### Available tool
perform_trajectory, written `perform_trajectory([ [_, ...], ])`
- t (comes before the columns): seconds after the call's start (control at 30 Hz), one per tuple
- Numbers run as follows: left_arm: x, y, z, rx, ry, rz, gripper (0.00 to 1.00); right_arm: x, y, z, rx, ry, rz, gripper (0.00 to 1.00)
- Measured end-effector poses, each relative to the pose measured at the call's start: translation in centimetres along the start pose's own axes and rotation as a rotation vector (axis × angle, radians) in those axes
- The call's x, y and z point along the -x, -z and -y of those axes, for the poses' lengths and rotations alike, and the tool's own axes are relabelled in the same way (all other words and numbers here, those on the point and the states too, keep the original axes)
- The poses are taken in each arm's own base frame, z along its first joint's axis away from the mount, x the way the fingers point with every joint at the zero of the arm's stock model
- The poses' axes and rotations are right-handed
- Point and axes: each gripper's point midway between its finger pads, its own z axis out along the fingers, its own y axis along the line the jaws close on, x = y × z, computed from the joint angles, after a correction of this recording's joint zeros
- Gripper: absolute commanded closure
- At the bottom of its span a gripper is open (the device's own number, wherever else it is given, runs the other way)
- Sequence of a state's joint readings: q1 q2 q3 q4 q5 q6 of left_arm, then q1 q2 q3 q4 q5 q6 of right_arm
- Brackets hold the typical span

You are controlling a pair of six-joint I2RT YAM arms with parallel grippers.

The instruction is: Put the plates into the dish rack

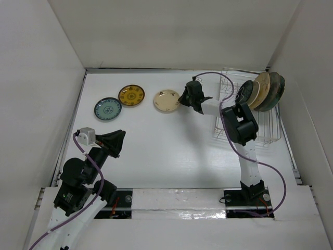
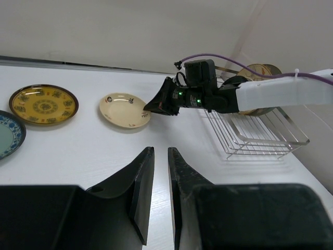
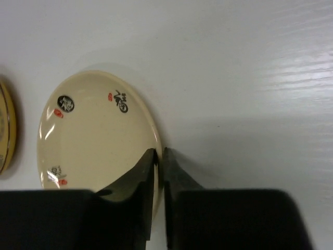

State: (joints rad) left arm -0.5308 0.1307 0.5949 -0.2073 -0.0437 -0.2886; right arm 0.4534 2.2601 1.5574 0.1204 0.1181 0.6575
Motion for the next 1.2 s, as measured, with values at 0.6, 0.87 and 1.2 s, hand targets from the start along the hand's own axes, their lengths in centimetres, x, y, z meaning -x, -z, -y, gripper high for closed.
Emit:
perform_trajectory([
  [0.6, 0.7, 0.7, 0.4, -0.024, 0.003, 0.032, 0.84, 14.1, 15.4, -1.5, -0.112, 0.112, 0.445, 1.0],
  [0.87, 1.9, 1.9, 1.1, -0.067, 0.008, 0.09, 0.84, 26.6, 26.6, 15.1, -0.634, 0.06, 0.777, 1.0],
  [1.2, 1.8, 2.2, 1.8, -0.105, 0.006, 0.085, 0.83, 25.4, 28.1, 20.3, -0.987, 0.354, 0.651, 1.0],
])
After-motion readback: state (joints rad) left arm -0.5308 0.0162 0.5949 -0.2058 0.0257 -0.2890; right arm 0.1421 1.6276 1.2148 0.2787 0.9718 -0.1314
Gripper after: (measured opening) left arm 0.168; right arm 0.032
